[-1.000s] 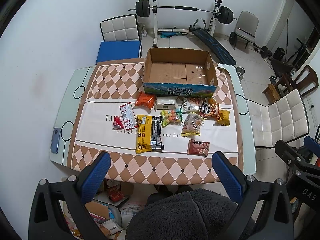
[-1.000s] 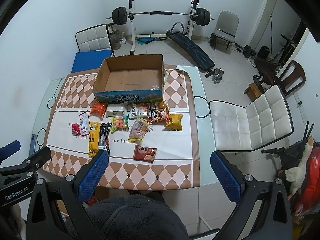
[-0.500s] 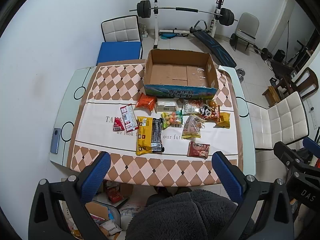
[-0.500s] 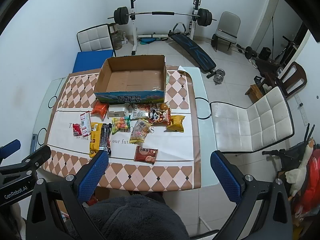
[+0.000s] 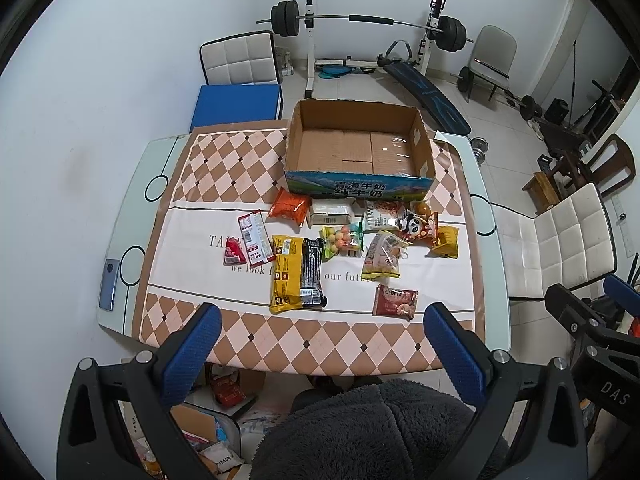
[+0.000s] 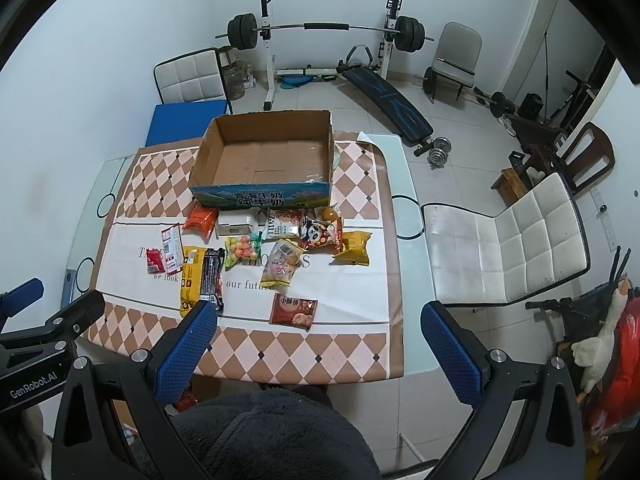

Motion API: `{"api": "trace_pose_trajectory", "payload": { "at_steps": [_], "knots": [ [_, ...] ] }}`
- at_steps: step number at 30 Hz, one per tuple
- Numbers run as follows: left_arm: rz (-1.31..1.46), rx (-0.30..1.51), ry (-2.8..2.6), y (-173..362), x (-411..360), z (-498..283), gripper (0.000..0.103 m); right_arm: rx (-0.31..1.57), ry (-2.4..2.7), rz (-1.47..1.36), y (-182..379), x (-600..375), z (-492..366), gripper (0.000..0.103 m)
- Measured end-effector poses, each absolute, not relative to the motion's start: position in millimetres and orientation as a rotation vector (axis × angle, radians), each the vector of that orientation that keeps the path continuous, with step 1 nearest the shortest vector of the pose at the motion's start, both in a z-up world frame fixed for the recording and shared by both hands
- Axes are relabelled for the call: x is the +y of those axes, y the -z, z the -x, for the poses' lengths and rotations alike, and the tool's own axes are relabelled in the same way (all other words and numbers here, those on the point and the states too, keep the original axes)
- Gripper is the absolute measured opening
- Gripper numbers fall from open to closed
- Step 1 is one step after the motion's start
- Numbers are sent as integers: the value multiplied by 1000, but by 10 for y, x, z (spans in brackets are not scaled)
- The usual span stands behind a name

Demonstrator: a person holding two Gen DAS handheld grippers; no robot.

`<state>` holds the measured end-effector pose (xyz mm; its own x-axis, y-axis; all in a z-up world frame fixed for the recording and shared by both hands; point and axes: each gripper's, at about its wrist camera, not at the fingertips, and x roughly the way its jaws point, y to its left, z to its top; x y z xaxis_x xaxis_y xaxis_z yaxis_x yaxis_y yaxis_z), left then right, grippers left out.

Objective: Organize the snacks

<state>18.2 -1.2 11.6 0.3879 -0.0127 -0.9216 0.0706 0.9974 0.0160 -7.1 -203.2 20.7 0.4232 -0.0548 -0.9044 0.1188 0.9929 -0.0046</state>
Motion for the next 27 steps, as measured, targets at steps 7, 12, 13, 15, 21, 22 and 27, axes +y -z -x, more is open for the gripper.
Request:
{"api": "trace_pose_trajectory", "payload": {
  "at_steps": [7,12,13,15,21,22,27],
  "knots": [
    [-55,1172,57,-107,-16,-184,103,1130,108,-63,-206,-2029,67,103],
    [-55,1172,58,-119,-37,-178,103,1129,103,-67,-199,-2036,58,103],
    [-55,1172,58,-120,-38,-178,103,1130,102,-68,-196,-2028,48,103],
    [-56,1171,58,-119,-34,-177,103,1132,99,-70,-189,-2031,29,103],
    [-56,1170,58,-125,-36,-183,103,1132,98,-71,-169,-2032,6,103],
    [-55,1171,58,-121,-34,-181,103,1132,98,-71,-170,-2034,9,103],
    [-55,1171,59,-121,-34,-180,103,1134,97,-71,-171,-2033,0,103]
  ]
}}
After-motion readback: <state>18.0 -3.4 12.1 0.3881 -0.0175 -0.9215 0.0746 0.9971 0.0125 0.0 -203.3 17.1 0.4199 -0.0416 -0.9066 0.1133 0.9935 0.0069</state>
